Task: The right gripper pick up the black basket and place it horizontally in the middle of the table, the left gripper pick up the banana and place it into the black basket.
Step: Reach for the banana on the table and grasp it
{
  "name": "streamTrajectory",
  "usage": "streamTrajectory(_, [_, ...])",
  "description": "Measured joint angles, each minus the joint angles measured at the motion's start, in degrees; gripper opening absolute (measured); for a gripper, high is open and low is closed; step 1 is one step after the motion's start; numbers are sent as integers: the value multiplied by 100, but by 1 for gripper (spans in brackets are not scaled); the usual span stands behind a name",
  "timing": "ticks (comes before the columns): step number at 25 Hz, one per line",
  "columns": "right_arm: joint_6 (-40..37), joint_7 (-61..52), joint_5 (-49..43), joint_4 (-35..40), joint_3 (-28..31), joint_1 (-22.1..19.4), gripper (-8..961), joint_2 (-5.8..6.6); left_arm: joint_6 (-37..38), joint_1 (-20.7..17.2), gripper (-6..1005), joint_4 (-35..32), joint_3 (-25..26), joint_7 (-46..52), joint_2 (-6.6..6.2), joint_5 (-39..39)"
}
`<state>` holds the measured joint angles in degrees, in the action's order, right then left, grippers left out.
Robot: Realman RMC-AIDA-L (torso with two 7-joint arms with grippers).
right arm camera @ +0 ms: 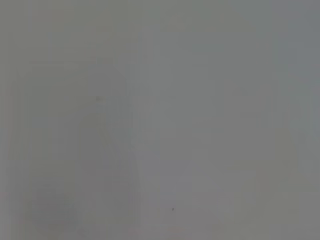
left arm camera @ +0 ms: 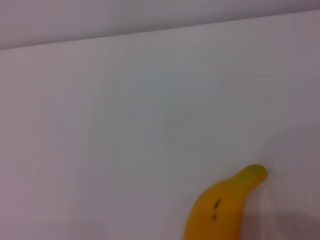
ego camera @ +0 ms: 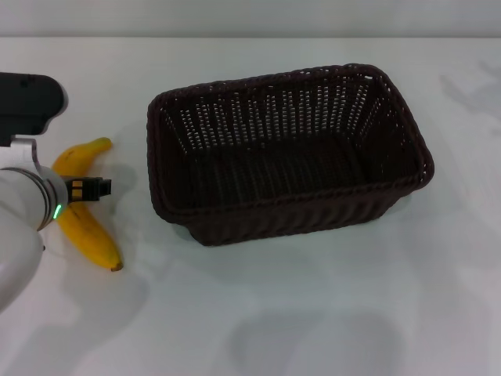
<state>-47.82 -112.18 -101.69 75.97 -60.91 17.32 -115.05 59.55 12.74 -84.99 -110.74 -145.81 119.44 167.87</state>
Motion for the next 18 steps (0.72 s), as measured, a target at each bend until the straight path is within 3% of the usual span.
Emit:
streamTrajectory(12, [-97,-6,74,6,93,0,828,0,32,-68,770,-56,45,57,0,0])
streamTrajectory(18, [-97,-4,83,6,98,0,828,0,43,-71,551,-62,61,59,-2,0])
